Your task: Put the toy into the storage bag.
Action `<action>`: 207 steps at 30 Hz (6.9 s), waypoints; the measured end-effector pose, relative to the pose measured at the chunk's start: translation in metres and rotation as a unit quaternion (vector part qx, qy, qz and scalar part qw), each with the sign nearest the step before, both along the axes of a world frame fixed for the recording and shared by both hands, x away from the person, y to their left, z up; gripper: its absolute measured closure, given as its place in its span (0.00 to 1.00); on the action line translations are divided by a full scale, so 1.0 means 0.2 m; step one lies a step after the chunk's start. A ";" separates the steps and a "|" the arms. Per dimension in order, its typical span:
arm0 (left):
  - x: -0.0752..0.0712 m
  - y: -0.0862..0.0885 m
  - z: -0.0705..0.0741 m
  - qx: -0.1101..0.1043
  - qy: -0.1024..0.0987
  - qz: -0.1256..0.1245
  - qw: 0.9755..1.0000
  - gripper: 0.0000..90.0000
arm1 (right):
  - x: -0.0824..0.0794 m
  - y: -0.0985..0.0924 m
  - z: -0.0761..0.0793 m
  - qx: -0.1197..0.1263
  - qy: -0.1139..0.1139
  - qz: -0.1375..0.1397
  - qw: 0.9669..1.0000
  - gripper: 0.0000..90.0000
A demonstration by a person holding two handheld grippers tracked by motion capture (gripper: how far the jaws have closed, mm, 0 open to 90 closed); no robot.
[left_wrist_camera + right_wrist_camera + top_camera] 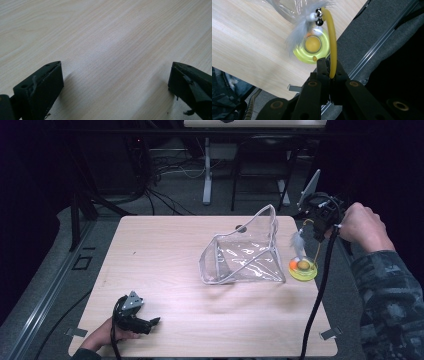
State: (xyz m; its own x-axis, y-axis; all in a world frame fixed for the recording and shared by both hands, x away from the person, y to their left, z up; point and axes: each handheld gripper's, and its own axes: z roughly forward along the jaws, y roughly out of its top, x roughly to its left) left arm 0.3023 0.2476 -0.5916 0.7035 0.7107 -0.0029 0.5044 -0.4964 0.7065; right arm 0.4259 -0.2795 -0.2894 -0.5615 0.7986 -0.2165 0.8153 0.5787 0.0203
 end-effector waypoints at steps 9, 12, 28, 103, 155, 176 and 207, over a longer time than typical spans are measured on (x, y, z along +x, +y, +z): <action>0.00 0.00 0.00 0.000 0.000 0.000 1.000 0.00 | 0.01 0.01 0.05 -0.014 -0.008 0.001 1.000 0.97; 0.00 0.00 0.00 0.000 0.000 0.000 1.000 0.00 | 0.01 0.02 0.07 -0.015 -0.009 -0.001 1.000 0.97; 0.00 0.00 0.00 0.000 0.000 0.000 1.000 0.00 | 0.02 0.05 0.20 -0.026 -0.031 -0.005 0.999 0.97; 0.00 0.00 0.00 0.001 -0.001 0.000 1.000 0.00 | 0.02 0.64 0.69 0.004 -0.112 0.092 0.989 0.97; 0.00 0.00 0.00 0.001 -0.001 -0.001 1.000 0.00 | 0.21 0.66 0.02 0.023 -0.027 0.098 0.995 0.97; 0.00 0.00 0.00 0.001 -0.001 -0.001 1.000 0.00 | 0.19 0.60 -0.25 0.047 -0.017 0.083 0.995 0.97; 0.00 0.00 0.00 0.001 -0.001 0.000 1.000 0.00 | 0.05 0.50 -0.21 0.063 -0.054 0.075 0.994 0.88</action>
State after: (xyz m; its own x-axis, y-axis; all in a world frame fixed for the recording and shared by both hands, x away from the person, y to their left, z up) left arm 0.3023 0.2475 -0.5915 0.7042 0.7100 0.0000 0.5025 -0.4984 0.7064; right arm 0.4363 -0.1800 -0.3306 -0.6547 0.7328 -0.1856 0.7098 0.6804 0.1822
